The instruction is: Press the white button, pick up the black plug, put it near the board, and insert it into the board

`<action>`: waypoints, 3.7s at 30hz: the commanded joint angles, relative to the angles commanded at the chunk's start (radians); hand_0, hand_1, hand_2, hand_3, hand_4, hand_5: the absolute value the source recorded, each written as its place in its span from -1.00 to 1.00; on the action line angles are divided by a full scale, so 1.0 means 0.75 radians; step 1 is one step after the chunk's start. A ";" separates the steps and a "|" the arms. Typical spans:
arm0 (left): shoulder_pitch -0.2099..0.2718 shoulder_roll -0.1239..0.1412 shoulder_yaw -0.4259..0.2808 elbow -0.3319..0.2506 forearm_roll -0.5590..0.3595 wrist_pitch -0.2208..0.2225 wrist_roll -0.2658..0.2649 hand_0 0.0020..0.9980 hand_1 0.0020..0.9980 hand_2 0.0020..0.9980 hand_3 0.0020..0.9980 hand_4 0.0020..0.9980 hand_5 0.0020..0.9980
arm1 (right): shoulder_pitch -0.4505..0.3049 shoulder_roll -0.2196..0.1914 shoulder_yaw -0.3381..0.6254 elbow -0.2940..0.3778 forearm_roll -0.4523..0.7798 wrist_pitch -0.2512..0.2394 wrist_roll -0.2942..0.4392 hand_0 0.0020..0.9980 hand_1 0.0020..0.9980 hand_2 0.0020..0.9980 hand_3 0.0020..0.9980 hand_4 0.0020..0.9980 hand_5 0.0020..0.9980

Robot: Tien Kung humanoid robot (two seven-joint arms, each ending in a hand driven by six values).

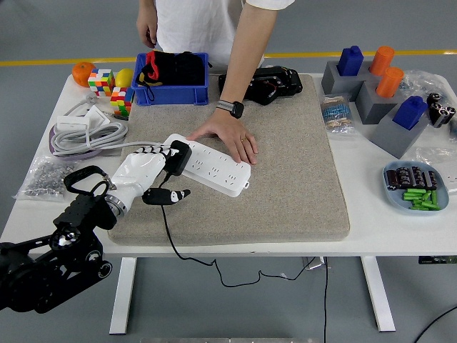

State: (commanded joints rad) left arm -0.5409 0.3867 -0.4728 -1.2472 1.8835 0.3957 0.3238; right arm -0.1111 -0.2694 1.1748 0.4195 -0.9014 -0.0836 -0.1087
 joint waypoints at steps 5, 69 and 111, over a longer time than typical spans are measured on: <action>-0.026 -0.021 0.007 0.033 -0.012 -0.007 -0.006 0.78 0.81 0.70 0.65 0.70 -0.07 | 0.002 0.000 -0.001 0.001 0.001 0.000 0.001 0.47 0.40 0.36 0.22 0.36 -0.30; 0.063 0.031 -0.689 0.143 -0.244 -0.214 -0.004 0.75 0.78 0.72 0.65 0.69 -0.04 | 0.001 -0.002 -0.004 -0.001 0.002 0.002 -0.004 0.47 0.40 0.36 0.22 0.36 -0.30; 0.033 0.060 -0.697 0.197 -0.267 -0.237 0.008 0.77 0.79 0.73 0.65 0.71 0.05 | -0.007 0.004 0.012 0.001 0.000 0.001 -0.003 0.47 0.40 0.35 0.22 0.36 -0.30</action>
State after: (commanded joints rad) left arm -0.5164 0.4317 -0.9955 -1.0991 1.6832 0.2183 0.3299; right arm -0.1164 -0.2665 1.1839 0.4200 -0.9014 -0.0826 -0.1107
